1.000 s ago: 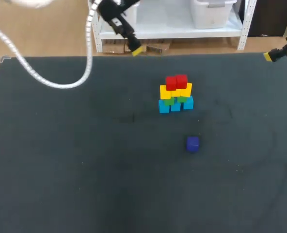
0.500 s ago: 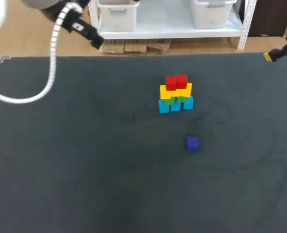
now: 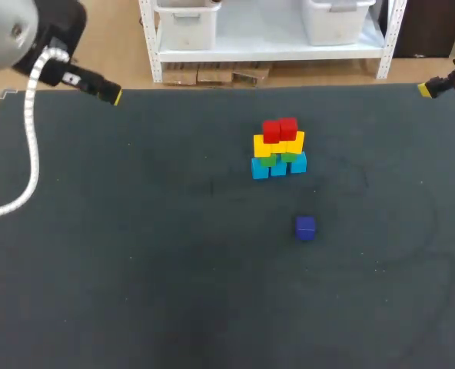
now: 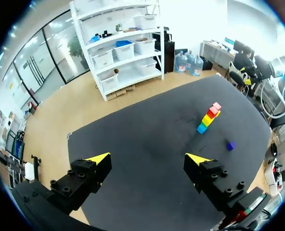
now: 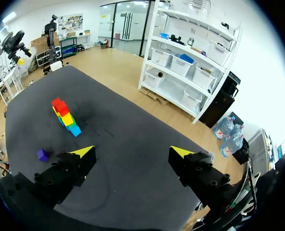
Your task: Place the blue cubes, place green cubes on the blue cubes, place the yellow cubes on the green cubes, then place the red cubes on the yellow cubes, and place purple cube on the red cubes.
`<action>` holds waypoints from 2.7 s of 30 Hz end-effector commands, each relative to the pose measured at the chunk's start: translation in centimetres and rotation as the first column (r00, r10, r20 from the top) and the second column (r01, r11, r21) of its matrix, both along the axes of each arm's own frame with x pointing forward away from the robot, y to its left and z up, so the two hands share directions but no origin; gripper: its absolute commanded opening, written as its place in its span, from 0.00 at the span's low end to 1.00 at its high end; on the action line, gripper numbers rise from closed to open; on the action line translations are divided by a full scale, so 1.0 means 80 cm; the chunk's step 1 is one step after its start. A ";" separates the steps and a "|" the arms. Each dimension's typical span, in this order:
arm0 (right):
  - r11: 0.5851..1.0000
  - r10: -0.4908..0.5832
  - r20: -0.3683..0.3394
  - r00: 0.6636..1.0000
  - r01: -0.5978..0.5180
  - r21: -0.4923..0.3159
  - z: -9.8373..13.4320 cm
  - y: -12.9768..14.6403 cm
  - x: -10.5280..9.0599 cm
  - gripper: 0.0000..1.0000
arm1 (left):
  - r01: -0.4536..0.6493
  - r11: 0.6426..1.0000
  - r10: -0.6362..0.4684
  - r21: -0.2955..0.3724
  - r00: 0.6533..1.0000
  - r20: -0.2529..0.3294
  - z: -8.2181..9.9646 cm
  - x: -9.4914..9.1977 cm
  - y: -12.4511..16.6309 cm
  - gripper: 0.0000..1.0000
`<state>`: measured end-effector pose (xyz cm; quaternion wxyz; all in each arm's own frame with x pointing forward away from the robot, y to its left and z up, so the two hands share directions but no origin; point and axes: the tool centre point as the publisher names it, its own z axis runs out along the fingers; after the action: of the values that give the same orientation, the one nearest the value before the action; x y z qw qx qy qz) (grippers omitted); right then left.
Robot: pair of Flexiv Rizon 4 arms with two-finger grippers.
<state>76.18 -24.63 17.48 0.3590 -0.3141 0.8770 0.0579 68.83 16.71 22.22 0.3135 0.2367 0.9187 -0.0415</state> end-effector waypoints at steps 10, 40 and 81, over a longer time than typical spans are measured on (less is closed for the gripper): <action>1.000 -0.005 0.003 1.000 0.005 -0.003 0.000 0.001 -0.002 1.00 | 0.128 0.966 -0.024 -0.226 0.910 0.415 0.002 0.003 -0.003 1.00; 1.000 -0.005 0.003 1.000 0.005 -0.003 0.000 0.001 -0.002 1.00 | 0.205 0.957 -0.109 -0.208 0.911 0.399 0.017 0.006 -0.025 1.00; 0.717 0.433 -0.190 0.881 -0.465 -0.519 -0.132 0.210 -0.190 1.00 | 0.205 0.957 -0.109 -0.208 0.911 0.399 0.017 0.006 -0.025 1.00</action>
<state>62.46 -9.82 8.17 0.1834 -0.5996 0.7789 0.0143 69.20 14.34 23.63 0.5110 0.2644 0.8094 -0.1179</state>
